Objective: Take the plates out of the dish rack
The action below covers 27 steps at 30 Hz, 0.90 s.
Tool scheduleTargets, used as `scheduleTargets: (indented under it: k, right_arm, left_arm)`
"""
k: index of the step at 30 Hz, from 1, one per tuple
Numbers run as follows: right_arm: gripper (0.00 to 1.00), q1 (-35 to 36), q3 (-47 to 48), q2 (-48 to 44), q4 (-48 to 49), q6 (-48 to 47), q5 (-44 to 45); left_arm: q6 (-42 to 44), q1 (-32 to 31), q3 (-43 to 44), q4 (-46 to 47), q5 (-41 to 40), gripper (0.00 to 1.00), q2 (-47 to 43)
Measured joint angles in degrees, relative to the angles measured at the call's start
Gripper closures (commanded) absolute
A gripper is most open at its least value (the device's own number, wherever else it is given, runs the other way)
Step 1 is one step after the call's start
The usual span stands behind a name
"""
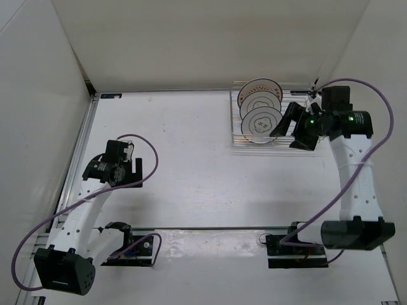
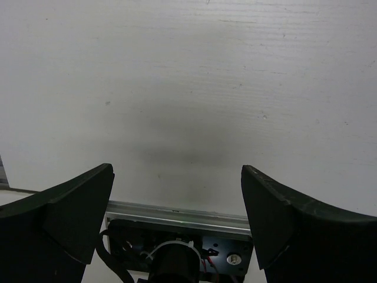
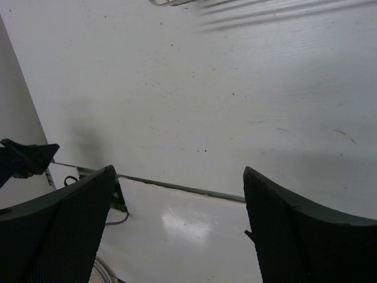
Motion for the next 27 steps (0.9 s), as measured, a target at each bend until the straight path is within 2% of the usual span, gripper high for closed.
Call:
scheduleTargets:
  k: [2,6,9,13,14,19,22,27]
  right_arm:
    - [0.1,0.1,3.4,4.6,-1.4,-0.6,-0.5]
    - [0.1,0.0,16.8,17.9,-3.4,-3.0,3.0]
    - [0.14,-0.9,18.8,22.4,-3.4,-1.1,8.4]
    - [0.14,-3.3,21.7,28.8,-2.8,-1.6,5.1]
    - [0.1,-3.7,22.0,30.2,-1.1,-2.3,3.6]
    - [0.1,-3.3,16.5,31.1,12.9,-4.7,-3.5]
    - [0.17,-2.8,13.4,31.1,18.1,-7.2,-5.0]
    - [0.2,-2.7,14.3,33.0,21.6,-12.3,-4.4]
  left_arm:
    - [0.3,-0.2,0.7,-0.2,0.0,0.0,0.5]
    - [0.7,-0.3,0.8,-0.9,0.2,0.0,-0.1]
    - [0.9,-0.3,0.8,-1.6,0.7,0.0,-0.6]
    - [0.7,-0.3,0.2,-1.5,1.4,0.0,-1.3]
    - [0.6,-0.3,-0.2,-1.5,1.5,0.0,-1.6]
    - [-0.6,-0.3,-2.9,-1.5,3.1,0.0,-2.3]
    - [-1.2,-0.3,-4.3,-1.9,4.2,0.0,-2.3]
    - [-1.8,0.0,-4.4,-2.2,5.6,0.0,-2.3]
